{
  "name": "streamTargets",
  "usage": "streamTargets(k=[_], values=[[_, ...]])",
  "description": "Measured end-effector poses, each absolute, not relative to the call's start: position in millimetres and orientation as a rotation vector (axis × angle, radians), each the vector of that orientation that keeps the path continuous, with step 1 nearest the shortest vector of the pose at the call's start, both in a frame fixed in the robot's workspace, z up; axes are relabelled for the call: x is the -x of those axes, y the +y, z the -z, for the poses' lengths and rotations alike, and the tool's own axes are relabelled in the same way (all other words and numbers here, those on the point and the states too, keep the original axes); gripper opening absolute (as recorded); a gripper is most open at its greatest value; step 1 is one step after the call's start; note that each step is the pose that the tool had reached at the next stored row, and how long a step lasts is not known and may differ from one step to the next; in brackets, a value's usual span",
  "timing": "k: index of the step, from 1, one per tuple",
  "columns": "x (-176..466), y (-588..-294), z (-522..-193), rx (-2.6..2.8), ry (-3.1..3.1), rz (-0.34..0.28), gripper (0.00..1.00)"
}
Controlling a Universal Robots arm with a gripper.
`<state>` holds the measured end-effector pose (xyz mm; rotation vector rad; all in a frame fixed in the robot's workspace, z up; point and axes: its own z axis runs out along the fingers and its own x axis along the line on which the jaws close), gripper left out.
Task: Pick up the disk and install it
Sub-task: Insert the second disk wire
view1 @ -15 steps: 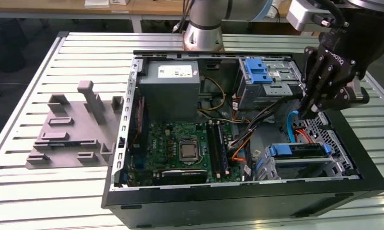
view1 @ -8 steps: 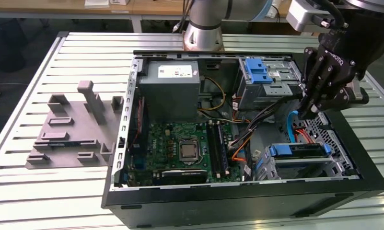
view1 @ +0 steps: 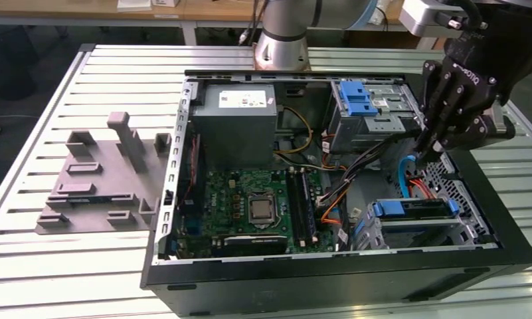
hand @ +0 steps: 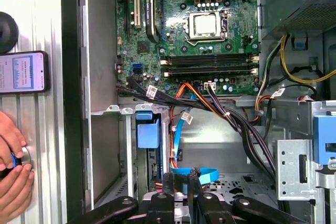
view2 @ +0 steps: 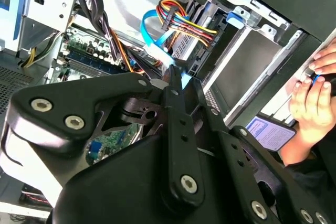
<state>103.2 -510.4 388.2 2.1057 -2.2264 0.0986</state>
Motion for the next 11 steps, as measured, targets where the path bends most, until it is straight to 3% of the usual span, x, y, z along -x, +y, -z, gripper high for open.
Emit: streamTargets(k=[11], values=[[-103.2,-508.1,-378.3,-2.106,-2.226,-0.098,0.25]])
